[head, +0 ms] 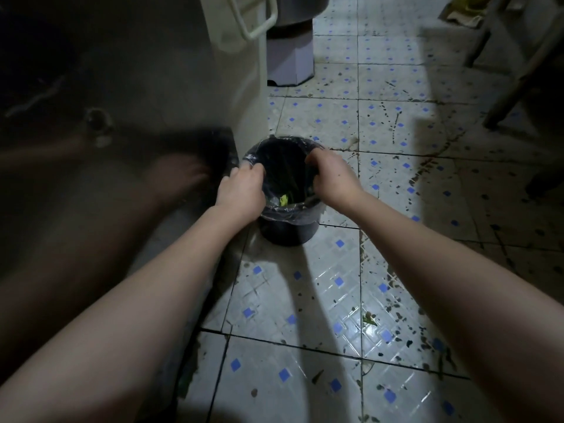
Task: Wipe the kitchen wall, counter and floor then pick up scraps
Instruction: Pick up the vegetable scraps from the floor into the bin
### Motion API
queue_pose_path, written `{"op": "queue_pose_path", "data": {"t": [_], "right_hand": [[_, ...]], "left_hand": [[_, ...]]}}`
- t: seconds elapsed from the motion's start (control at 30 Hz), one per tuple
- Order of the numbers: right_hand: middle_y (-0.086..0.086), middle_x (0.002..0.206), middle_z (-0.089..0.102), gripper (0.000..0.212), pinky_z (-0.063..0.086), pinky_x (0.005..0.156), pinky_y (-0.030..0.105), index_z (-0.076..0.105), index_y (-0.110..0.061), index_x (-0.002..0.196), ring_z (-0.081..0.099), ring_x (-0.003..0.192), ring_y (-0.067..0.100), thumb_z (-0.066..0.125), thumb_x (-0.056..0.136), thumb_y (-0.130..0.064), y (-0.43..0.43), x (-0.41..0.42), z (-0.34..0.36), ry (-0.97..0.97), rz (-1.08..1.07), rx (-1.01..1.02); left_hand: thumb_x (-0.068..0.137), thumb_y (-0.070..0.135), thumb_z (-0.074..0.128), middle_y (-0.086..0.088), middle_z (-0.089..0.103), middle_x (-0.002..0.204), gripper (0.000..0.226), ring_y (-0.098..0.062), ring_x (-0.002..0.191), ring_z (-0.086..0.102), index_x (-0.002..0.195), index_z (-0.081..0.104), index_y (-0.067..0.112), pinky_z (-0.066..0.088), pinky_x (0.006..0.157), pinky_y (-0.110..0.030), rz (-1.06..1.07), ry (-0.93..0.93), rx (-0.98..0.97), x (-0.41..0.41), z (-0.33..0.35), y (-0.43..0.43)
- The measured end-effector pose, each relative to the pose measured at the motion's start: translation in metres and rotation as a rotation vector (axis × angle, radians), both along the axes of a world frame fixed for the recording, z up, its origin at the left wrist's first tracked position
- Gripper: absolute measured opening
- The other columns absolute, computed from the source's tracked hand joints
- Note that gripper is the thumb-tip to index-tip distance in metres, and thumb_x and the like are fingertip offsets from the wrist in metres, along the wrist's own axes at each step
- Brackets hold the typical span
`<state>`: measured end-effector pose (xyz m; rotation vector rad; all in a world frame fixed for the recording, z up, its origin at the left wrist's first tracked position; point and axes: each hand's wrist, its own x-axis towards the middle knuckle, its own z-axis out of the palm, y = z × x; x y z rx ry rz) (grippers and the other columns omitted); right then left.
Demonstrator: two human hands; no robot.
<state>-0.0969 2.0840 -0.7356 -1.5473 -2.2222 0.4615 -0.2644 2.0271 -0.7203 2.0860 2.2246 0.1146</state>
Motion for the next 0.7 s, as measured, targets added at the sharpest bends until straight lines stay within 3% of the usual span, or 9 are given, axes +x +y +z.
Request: {"op": "queue_pose_path", "data": {"t": [0.17, 0.4, 0.7], "right_hand": [[0.011, 0.118, 0.054, 0.035, 0.046, 0.08, 0.04, 0.052, -0.015, 0.118, 0.052, 0.105, 0.031, 0.047, 0.086, -0.002, -0.009, 0.034, -0.011, -0.068, -0.055, 0.036], [0.01, 0.131, 0.05, 0.044, 0.032, 0.101, 0.037, 0.051, -0.012, 0.126, 0.042, 0.121, 0.029, 0.048, 0.084, 0.002, -0.04, 0.105, -0.032, -0.246, -0.158, 0.091], [0.009, 0.134, 0.049, 0.048, 0.03, 0.105, 0.038, 0.05, -0.013, 0.129, 0.04, 0.125, 0.027, 0.049, 0.084, 0.003, -0.099, 0.181, -0.069, -0.266, -0.306, -0.075]], "left_hand": [[0.089, 0.012, 0.05, -0.016, 0.048, 0.128, 0.04, -0.036, 0.119, 0.046, 0.129, 0.046, 0.009, 0.04, 0.094, -0.045, -0.064, 0.031, -0.012, 0.019, -0.005, 0.003], [0.09, 0.014, 0.049, -0.017, 0.048, 0.125, 0.037, -0.037, 0.113, 0.047, 0.126, 0.047, 0.008, 0.04, 0.09, -0.047, -0.195, 0.022, 0.024, 0.076, -0.017, 0.008], [0.087, 0.01, 0.047, -0.012, 0.049, 0.129, 0.04, -0.032, 0.117, 0.046, 0.127, 0.05, 0.01, 0.033, 0.096, -0.042, -0.47, 0.031, 0.087, 0.141, -0.056, 0.0]]}}
